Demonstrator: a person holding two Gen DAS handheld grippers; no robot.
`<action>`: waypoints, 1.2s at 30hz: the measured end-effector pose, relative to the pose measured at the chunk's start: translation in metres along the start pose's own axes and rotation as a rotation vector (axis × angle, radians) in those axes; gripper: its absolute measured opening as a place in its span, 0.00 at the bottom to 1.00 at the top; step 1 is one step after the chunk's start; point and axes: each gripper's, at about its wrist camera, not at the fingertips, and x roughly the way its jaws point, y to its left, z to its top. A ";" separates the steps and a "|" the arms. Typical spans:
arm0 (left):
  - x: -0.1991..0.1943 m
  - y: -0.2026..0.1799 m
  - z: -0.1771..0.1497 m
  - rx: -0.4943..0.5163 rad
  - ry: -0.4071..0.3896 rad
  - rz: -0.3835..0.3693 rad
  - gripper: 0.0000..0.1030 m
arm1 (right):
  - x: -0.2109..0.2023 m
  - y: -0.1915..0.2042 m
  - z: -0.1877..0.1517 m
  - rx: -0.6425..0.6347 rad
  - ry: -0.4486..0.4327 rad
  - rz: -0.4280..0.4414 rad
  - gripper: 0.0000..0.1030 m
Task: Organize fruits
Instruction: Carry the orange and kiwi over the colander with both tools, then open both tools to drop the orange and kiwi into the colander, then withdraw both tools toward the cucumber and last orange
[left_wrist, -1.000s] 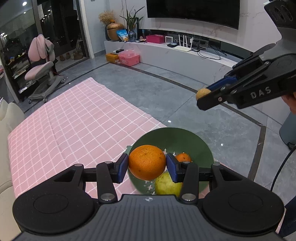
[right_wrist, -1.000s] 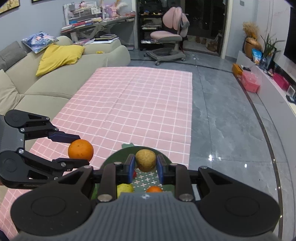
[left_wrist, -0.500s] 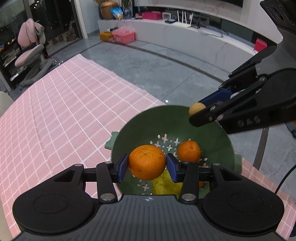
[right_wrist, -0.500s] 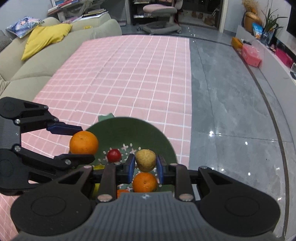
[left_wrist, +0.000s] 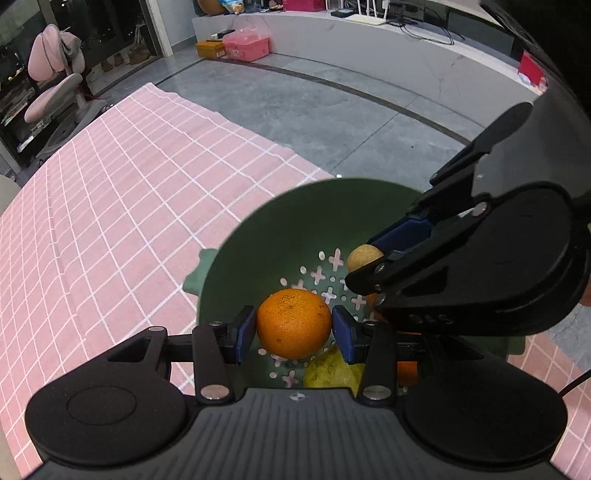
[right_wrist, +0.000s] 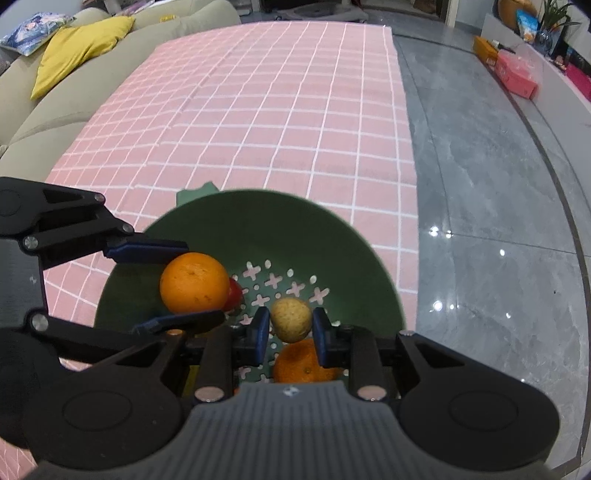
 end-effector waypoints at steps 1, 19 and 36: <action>0.001 -0.001 -0.001 -0.001 0.003 0.002 0.49 | 0.002 0.001 0.000 -0.002 0.001 0.005 0.21; -0.102 0.023 -0.013 -0.104 -0.133 0.060 0.70 | -0.078 -0.012 0.003 0.088 -0.111 0.021 0.28; -0.222 0.009 -0.101 -0.208 -0.198 0.140 0.73 | -0.185 0.030 -0.074 0.094 -0.194 0.041 0.28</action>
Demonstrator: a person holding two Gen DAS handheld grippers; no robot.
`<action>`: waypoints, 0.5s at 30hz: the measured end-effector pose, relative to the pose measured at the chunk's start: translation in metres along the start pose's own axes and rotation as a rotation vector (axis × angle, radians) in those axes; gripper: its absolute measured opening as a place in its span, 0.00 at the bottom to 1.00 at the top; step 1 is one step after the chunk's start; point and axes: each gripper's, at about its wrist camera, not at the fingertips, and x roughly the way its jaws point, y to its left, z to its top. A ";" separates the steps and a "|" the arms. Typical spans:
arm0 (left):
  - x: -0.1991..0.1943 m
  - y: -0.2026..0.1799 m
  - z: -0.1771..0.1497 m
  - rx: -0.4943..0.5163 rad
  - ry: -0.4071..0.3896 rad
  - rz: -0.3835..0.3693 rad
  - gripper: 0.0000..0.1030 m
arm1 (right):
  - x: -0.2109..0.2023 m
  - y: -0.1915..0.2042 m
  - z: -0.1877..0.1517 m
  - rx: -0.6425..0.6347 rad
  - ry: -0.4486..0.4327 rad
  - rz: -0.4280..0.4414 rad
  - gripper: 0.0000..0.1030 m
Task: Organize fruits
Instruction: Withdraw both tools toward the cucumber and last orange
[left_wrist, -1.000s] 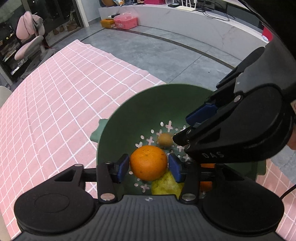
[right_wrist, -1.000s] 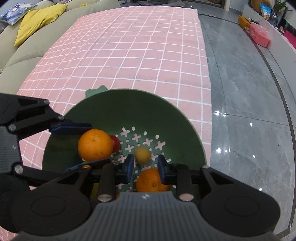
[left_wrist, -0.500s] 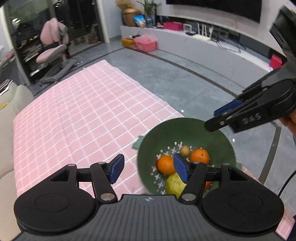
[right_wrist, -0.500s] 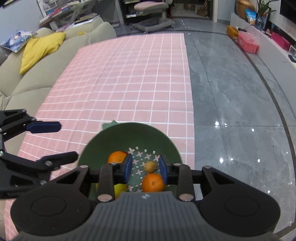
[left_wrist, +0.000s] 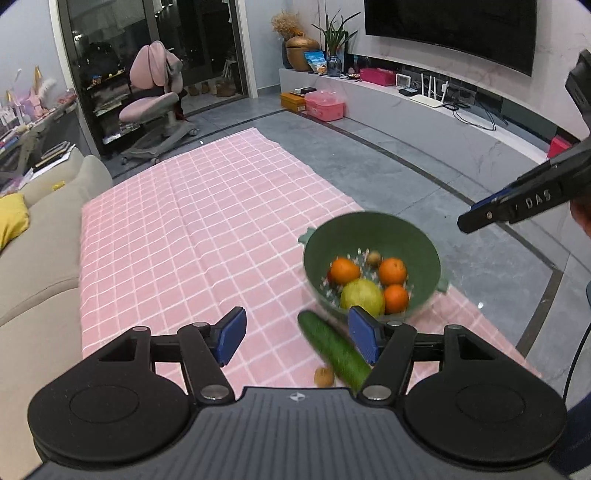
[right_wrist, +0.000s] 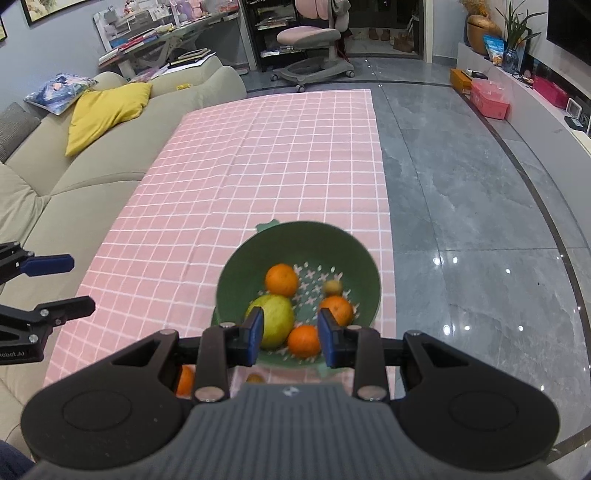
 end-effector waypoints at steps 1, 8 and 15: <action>-0.003 -0.001 -0.005 -0.002 0.000 -0.002 0.73 | -0.004 0.002 -0.004 0.000 0.000 0.001 0.28; -0.007 -0.010 -0.043 -0.022 0.012 -0.015 0.73 | -0.011 0.015 -0.039 0.001 0.003 0.010 0.29; 0.019 -0.015 -0.090 -0.063 0.053 -0.033 0.73 | 0.032 0.022 -0.082 0.003 0.067 0.030 0.29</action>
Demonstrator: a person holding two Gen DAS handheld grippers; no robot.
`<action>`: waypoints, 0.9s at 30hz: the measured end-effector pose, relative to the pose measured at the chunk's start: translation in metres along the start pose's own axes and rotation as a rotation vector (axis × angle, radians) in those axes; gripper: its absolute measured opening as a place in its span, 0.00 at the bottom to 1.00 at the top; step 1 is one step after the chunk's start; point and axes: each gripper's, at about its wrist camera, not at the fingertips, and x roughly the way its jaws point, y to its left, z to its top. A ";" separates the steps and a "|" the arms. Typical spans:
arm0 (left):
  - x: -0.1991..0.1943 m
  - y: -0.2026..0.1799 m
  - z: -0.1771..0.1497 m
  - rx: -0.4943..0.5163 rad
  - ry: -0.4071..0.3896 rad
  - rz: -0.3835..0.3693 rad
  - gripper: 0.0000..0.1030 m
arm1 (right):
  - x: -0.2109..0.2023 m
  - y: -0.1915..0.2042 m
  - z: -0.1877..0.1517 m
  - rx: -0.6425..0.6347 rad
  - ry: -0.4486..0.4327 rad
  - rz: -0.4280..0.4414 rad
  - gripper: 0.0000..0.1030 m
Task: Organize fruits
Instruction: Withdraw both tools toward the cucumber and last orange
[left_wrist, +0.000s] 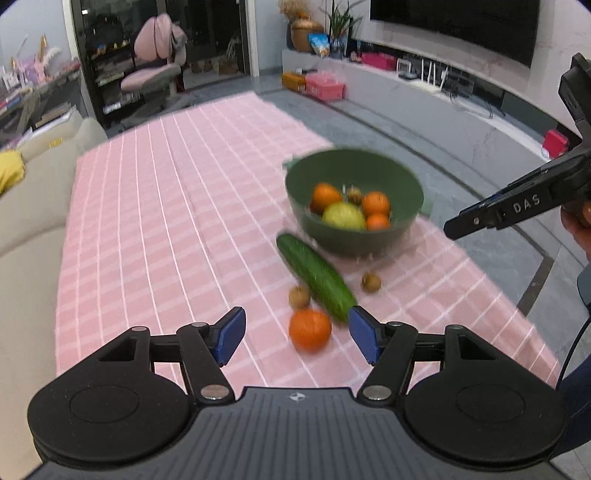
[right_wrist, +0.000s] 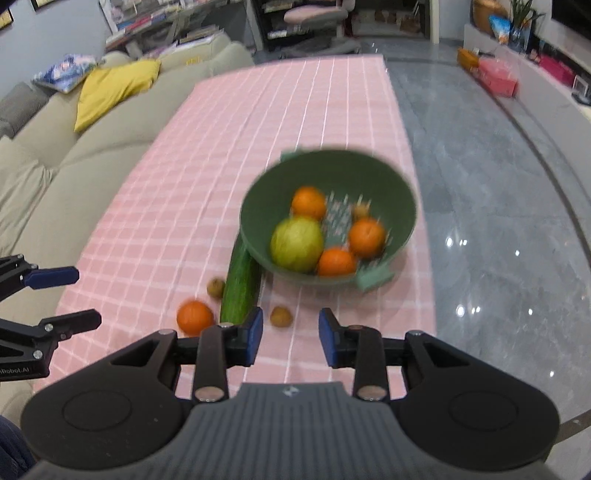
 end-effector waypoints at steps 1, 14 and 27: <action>0.006 0.000 -0.005 0.001 0.010 0.000 0.73 | 0.010 0.001 -0.006 -0.002 0.017 0.002 0.29; 0.062 -0.006 -0.031 0.051 0.019 -0.056 0.73 | 0.079 0.002 -0.019 0.016 0.116 -0.028 0.29; 0.094 -0.001 -0.029 0.023 0.028 -0.088 0.73 | 0.098 0.006 -0.011 0.051 0.083 0.007 0.29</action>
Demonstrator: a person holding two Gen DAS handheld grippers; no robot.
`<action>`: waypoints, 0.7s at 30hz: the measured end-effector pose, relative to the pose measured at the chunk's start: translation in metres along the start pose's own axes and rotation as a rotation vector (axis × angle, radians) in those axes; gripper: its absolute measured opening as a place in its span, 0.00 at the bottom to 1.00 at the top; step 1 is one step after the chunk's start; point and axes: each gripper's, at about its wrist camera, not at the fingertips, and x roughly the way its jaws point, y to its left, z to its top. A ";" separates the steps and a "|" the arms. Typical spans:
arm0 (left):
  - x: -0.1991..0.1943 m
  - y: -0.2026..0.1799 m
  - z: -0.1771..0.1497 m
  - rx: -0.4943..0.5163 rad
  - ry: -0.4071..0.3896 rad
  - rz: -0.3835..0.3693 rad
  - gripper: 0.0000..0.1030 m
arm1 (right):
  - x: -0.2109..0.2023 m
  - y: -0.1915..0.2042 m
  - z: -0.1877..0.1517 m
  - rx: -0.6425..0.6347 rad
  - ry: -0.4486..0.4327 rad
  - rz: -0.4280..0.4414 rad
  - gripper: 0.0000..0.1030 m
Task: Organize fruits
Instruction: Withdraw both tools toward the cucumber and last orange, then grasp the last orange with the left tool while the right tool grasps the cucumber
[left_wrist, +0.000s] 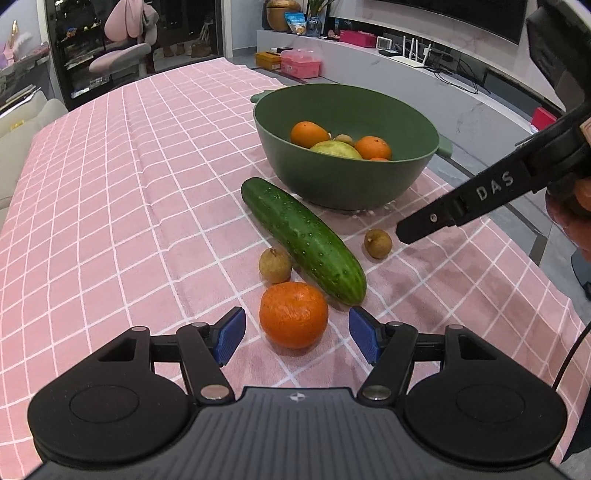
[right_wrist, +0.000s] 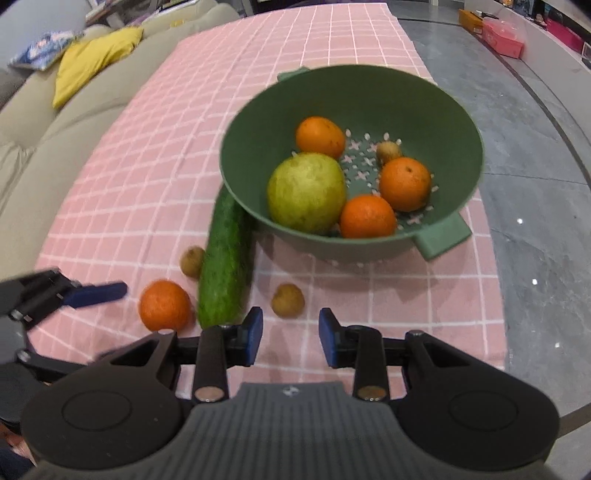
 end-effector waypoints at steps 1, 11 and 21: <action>0.002 0.000 0.000 0.000 0.000 -0.004 0.73 | 0.000 0.001 0.001 0.008 -0.009 0.018 0.29; 0.016 0.007 0.002 -0.038 0.020 -0.027 0.51 | 0.010 0.028 0.007 -0.017 -0.030 0.057 0.29; 0.022 0.011 0.001 -0.052 0.029 -0.041 0.52 | 0.031 0.038 0.014 0.003 -0.037 0.042 0.29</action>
